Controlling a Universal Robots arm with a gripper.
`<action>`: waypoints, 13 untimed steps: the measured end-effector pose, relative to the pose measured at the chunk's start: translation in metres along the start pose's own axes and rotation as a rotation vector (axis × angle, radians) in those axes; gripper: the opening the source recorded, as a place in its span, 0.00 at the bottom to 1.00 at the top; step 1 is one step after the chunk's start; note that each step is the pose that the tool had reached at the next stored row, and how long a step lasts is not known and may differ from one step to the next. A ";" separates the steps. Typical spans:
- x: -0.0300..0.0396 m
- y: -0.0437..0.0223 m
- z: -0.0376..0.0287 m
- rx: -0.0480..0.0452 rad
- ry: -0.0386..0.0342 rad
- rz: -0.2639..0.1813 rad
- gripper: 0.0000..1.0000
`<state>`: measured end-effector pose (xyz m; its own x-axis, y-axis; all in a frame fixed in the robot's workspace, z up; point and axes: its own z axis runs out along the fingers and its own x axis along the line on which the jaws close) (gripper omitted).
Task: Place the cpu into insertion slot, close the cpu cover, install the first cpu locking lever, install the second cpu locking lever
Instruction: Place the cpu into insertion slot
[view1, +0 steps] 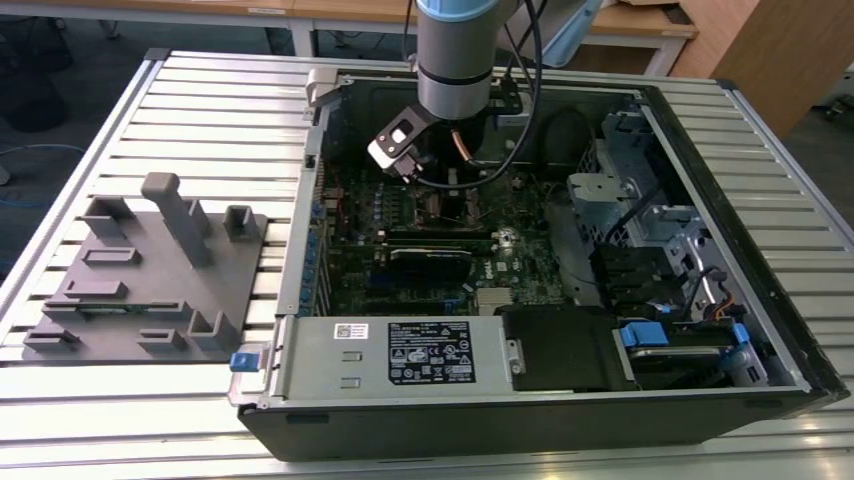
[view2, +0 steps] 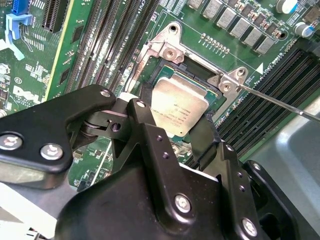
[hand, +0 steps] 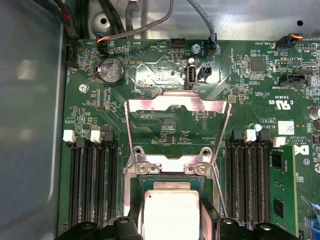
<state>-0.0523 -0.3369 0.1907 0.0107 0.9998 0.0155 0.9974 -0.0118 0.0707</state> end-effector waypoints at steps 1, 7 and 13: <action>0.0000 0.0000 0.0000 0.0000 0.0001 0.000 0.54; 0.0001 0.0001 0.0003 -0.0006 0.0012 0.000 0.55; -0.0001 0.0000 -0.0004 0.0002 0.0001 0.000 0.62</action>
<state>-0.0523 -0.3370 0.1912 0.0106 0.9998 0.0156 0.9974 -0.0117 0.0705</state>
